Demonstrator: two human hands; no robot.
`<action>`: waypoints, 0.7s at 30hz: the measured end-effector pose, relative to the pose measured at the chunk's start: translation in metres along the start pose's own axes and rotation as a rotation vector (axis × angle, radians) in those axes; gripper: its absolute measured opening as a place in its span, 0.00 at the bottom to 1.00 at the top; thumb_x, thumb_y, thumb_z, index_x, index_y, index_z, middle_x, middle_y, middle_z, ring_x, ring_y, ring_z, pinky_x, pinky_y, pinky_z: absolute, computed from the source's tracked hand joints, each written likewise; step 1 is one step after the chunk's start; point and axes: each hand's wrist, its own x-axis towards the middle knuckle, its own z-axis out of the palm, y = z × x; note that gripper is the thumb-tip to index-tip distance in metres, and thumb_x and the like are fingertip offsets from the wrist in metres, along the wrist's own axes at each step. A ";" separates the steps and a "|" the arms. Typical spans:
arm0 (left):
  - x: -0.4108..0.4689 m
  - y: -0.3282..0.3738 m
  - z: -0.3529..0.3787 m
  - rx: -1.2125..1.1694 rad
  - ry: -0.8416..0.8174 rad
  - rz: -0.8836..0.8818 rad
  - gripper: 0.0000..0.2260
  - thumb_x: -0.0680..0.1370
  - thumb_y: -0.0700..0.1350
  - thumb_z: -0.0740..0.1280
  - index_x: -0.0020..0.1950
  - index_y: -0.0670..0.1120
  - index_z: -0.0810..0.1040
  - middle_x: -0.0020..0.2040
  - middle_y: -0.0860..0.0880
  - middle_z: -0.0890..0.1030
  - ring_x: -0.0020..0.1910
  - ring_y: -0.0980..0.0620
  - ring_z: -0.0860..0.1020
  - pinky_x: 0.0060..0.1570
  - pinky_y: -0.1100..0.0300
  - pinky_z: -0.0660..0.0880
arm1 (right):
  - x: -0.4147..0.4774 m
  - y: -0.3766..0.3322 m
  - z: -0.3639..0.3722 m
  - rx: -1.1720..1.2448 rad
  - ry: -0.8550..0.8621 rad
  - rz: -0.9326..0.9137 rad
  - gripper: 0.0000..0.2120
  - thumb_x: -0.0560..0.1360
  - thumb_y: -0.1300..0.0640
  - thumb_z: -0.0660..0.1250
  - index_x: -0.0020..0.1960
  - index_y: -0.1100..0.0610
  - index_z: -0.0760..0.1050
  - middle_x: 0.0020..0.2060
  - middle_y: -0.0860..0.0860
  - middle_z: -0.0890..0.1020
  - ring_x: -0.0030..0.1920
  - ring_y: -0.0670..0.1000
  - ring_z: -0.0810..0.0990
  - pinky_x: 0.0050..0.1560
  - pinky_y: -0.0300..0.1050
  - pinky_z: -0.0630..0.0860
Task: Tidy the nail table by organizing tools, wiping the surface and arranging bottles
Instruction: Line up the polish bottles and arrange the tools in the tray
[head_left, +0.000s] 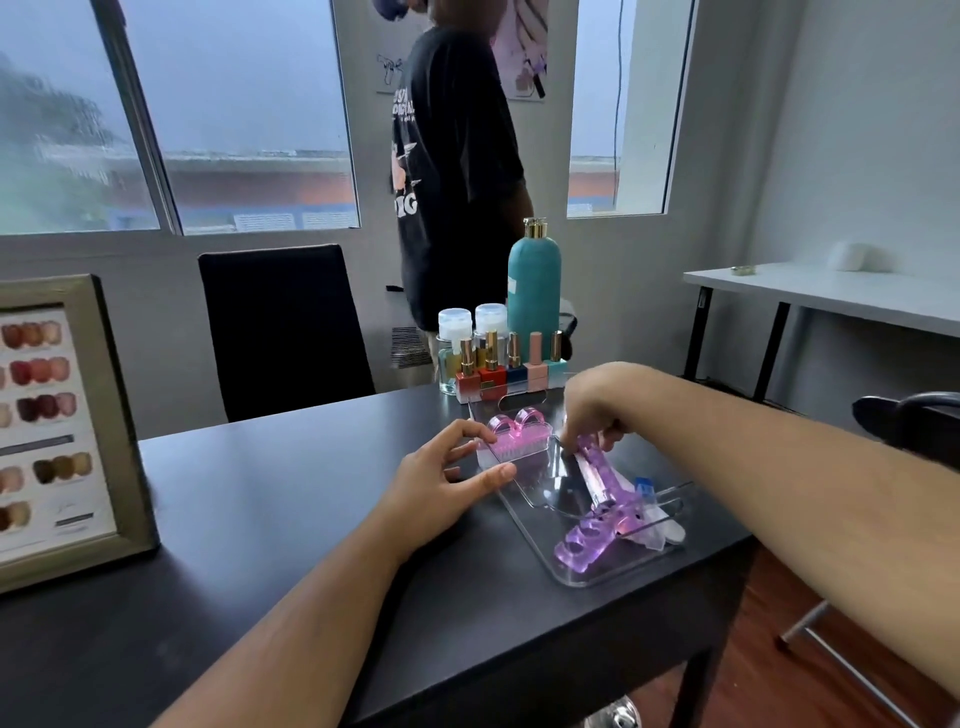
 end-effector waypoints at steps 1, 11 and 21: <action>0.000 0.000 0.000 0.001 -0.002 0.000 0.23 0.60 0.71 0.68 0.51 0.64 0.74 0.59 0.63 0.75 0.64 0.58 0.72 0.64 0.57 0.70 | 0.001 0.000 0.002 -0.002 0.004 0.005 0.14 0.75 0.51 0.68 0.36 0.59 0.73 0.33 0.52 0.75 0.26 0.46 0.71 0.20 0.32 0.67; 0.000 0.002 0.000 0.012 -0.007 -0.004 0.21 0.60 0.70 0.68 0.50 0.65 0.73 0.58 0.64 0.74 0.63 0.59 0.72 0.63 0.59 0.70 | -0.018 0.019 0.010 0.364 0.032 -0.131 0.16 0.81 0.51 0.58 0.44 0.62 0.75 0.34 0.55 0.78 0.28 0.50 0.75 0.23 0.38 0.71; -0.001 0.004 0.000 0.007 -0.007 -0.005 0.22 0.60 0.70 0.68 0.50 0.64 0.74 0.62 0.58 0.75 0.64 0.57 0.72 0.65 0.56 0.70 | -0.026 0.032 0.013 0.400 -0.027 -0.291 0.09 0.71 0.56 0.74 0.44 0.56 0.75 0.35 0.49 0.80 0.34 0.45 0.76 0.29 0.34 0.73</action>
